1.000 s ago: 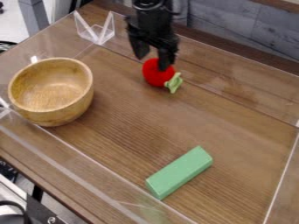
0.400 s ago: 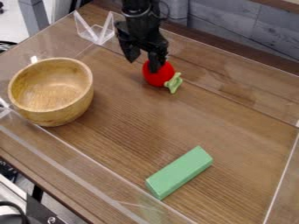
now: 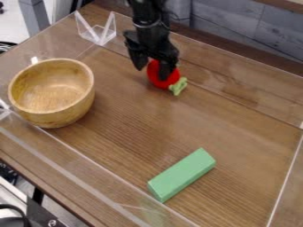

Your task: Move the red fruit to the right

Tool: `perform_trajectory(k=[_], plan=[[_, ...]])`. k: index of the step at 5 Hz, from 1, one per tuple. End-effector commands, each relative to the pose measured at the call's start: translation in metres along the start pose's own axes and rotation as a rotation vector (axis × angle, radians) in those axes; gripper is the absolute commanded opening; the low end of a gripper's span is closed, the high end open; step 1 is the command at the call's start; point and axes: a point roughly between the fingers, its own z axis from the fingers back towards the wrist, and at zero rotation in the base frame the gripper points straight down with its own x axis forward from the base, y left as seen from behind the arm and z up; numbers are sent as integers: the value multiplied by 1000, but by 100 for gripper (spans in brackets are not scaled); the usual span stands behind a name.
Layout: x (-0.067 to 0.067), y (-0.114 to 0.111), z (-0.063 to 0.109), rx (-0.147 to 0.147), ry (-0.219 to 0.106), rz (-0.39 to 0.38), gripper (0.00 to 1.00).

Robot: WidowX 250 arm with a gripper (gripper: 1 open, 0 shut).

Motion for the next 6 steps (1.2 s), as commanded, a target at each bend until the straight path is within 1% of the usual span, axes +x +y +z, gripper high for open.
perform_trajectory(k=[1,2,3,4,5,6], plan=[[8,-9,1,21,-30,30,100],[6,-9,7,31,-31,81,100],[5,-7,11,44,-31,130,0],[4,-6,21,51,-36,179,0],[3,-8,29,47,-33,179,100],[7,-10,37,38,-41,179,0]])
